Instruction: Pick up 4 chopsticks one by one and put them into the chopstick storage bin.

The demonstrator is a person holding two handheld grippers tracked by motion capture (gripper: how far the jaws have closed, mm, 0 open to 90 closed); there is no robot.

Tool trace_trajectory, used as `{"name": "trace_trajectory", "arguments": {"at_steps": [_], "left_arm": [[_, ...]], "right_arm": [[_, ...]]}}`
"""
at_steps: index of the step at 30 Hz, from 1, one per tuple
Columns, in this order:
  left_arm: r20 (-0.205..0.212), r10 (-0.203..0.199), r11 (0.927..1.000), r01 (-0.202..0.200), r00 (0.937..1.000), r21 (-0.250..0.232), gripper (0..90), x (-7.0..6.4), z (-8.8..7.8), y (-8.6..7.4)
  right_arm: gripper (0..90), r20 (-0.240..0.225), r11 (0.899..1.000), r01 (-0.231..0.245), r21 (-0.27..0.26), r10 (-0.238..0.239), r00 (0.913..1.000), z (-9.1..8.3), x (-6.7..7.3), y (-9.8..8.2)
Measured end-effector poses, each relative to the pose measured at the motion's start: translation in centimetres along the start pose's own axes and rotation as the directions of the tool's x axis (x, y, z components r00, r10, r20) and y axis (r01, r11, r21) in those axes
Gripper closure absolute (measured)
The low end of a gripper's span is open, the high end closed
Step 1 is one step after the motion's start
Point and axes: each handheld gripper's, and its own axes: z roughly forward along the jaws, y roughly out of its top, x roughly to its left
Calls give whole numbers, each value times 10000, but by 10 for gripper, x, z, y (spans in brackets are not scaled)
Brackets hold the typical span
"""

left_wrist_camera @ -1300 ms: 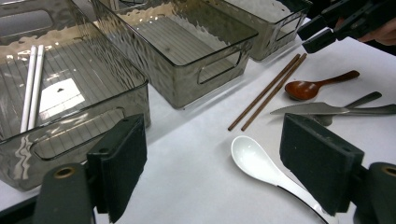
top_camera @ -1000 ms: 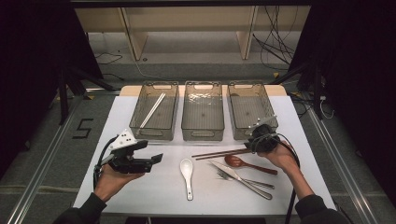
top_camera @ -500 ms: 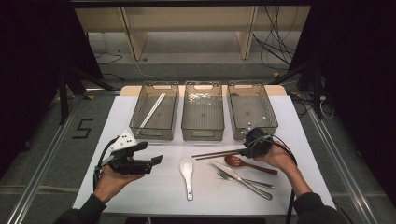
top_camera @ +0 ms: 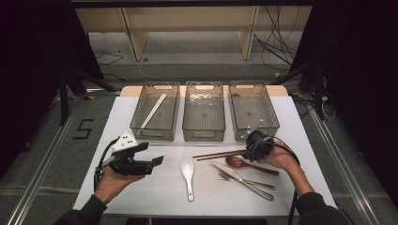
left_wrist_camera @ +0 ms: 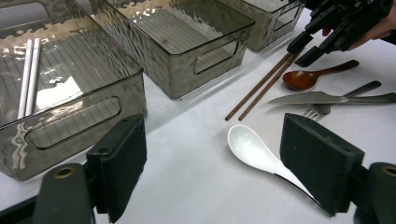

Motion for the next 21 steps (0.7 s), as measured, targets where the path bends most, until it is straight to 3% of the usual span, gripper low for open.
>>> {"name": "trace_trajectory", "arguments": {"at_steps": [16,17,21], "left_arm": [[-41,-3,10000,3,10000,27,225,0,2,-1],[-47,4,10000,-4,10000,42,225,0,2,-1],[-40,1,10000,-1,10000,53,226,0,2,-1]], "right_arm": [[638,362,9962,757,426,-773,9964,2,1,3],[637,548,9950,894,448,-918,9943,2,2,4],[637,417,9938,942,592,-967,9944,5,2,4]]}}
